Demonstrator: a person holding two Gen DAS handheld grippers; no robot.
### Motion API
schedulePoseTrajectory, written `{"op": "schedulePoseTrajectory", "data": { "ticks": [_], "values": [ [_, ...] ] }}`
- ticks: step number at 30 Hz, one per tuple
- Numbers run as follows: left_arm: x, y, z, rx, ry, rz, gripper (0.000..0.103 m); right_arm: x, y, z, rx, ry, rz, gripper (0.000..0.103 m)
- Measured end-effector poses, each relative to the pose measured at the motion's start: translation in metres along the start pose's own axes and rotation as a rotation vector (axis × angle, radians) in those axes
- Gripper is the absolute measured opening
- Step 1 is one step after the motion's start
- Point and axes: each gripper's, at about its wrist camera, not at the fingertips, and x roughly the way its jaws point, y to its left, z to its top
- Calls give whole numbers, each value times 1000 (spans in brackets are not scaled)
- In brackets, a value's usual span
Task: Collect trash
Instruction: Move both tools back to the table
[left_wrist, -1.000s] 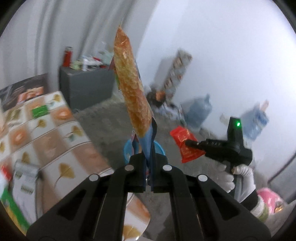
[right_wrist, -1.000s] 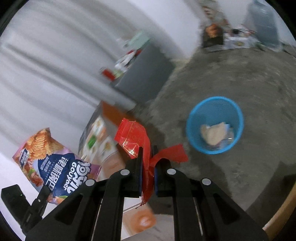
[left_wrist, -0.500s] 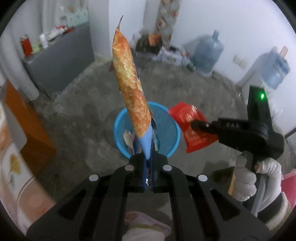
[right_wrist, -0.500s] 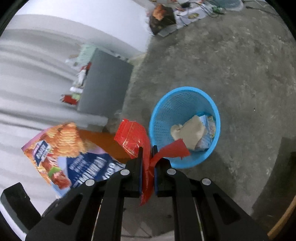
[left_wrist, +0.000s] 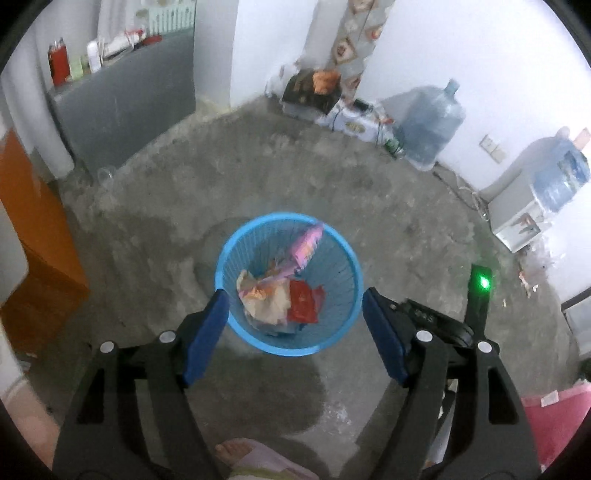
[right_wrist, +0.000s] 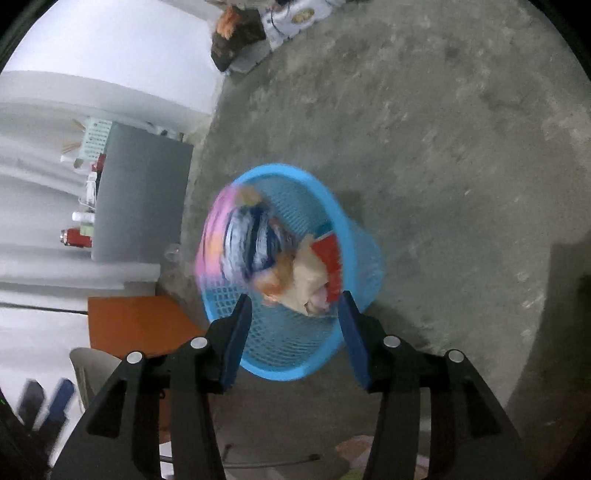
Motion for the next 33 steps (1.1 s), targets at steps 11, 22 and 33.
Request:
{"op": "schedulePoseTrajectory", "data": {
  "ticks": [11,22,33],
  "values": [
    [-164,2,-38,-53,-242,-86,84,-118,33,-26,-256,-183,-14,55],
    [-304,38,-155,-178,-332,-14,88,-214,116,-106,-666,-369,-51,97],
    [-442,117,-333,-540,-550,211,88,-229,179,-180,-863,-130,215,97]
  ]
}}
